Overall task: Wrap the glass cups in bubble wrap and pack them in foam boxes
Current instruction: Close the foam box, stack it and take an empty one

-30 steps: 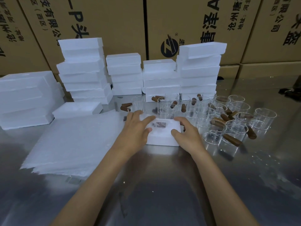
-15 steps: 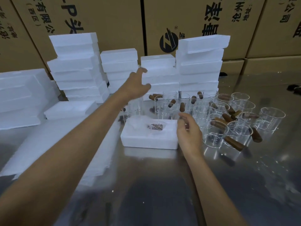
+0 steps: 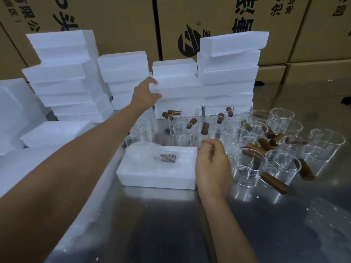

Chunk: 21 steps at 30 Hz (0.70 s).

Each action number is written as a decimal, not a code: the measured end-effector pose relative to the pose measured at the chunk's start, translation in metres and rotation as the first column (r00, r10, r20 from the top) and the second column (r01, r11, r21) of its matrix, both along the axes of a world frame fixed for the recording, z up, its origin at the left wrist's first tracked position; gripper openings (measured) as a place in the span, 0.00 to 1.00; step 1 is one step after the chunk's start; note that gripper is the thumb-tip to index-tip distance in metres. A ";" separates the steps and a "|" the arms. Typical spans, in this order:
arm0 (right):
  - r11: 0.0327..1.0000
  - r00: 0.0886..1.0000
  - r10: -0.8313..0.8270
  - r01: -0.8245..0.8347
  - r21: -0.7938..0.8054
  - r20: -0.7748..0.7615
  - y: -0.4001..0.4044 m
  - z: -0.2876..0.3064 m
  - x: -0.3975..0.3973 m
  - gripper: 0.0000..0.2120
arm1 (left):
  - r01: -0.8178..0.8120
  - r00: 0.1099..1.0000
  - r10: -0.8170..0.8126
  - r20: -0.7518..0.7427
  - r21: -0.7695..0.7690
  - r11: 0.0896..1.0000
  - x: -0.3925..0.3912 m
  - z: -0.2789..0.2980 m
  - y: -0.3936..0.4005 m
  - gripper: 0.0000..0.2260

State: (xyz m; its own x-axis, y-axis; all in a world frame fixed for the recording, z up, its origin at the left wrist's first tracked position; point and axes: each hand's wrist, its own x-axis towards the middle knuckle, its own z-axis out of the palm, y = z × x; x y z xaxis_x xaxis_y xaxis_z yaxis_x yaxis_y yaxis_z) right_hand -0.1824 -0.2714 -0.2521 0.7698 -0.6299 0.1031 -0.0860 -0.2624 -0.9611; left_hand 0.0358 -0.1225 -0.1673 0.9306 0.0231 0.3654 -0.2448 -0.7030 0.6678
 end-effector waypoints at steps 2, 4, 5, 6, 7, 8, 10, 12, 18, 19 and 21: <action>1.000 1.000 0.004 -0.004 0.007 -0.002 0.000 0.000 0.000 0.11 | -0.001 1.000 0.000 0.029 0.028 1.000 -0.011 0.006 0.010 0.16; 1.000 1.000 0.013 -0.013 0.015 0.002 0.000 0.001 0.000 0.12 | 0.001 0.999 -0.004 0.049 0.054 0.999 -0.028 0.015 0.024 0.15; 1.000 1.000 0.017 -0.017 0.023 0.005 0.000 0.001 -0.001 0.12 | 0.012 0.999 -0.014 0.050 0.056 0.998 -0.040 0.020 0.032 0.15; 0.999 1.000 0.020 -0.020 0.033 0.007 0.000 0.001 -0.001 0.12 | 0.029 0.998 -0.032 0.045 0.051 0.998 -0.053 0.025 0.039 0.15; 0.999 1.000 0.023 -0.023 0.043 0.007 0.000 0.001 -0.002 0.12 | 0.049 0.998 -0.051 0.036 0.047 0.998 -0.069 0.029 0.046 0.14; 0.998 1.000 0.026 -0.026 0.050 0.004 0.000 0.001 -0.002 0.12 | 0.069 0.997 -0.070 0.024 0.043 0.997 -0.086 0.032 0.053 0.14; 0.998 1.000 0.026 -0.026 0.059 -0.003 0.001 0.003 -0.003 0.12 | 0.110 0.994 -0.110 -0.014 0.020 0.994 -0.122 0.034 0.065 0.13; 0.997 1.000 0.026 -0.026 0.079 0.002 0.001 0.005 -0.004 0.12 | 0.149 0.987 -0.149 -0.067 -0.005 0.989 -0.157 0.032 0.073 0.13; 0.991 0.999 0.020 -0.026 0.135 0.044 0.000 0.010 -0.008 0.14 | 0.198 0.969 -0.203 -0.141 -0.049 0.979 -0.221 0.011 0.084 0.12; 0.988 0.999 0.018 -0.026 0.155 0.052 -0.001 0.012 -0.008 0.14 | 0.203 0.969 -0.206 -0.138 -0.034 0.979 -0.227 0.006 0.084 0.12; 0.975 0.997 0.021 -0.038 0.217 0.076 -0.001 0.017 -0.011 0.14 | 0.206 0.971 -0.202 -0.124 0.017 0.978 -0.238 -0.003 0.083 0.12</action>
State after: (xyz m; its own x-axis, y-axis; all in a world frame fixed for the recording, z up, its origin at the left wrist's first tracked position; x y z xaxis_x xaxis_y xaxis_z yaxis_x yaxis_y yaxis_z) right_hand -0.1936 -0.2723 -0.2354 0.7839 -0.6205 0.0221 -0.0089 -0.0468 -0.9989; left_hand -0.2017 -0.0390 -0.1703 0.9519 -0.1807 0.2475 -0.3036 -0.6663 0.6810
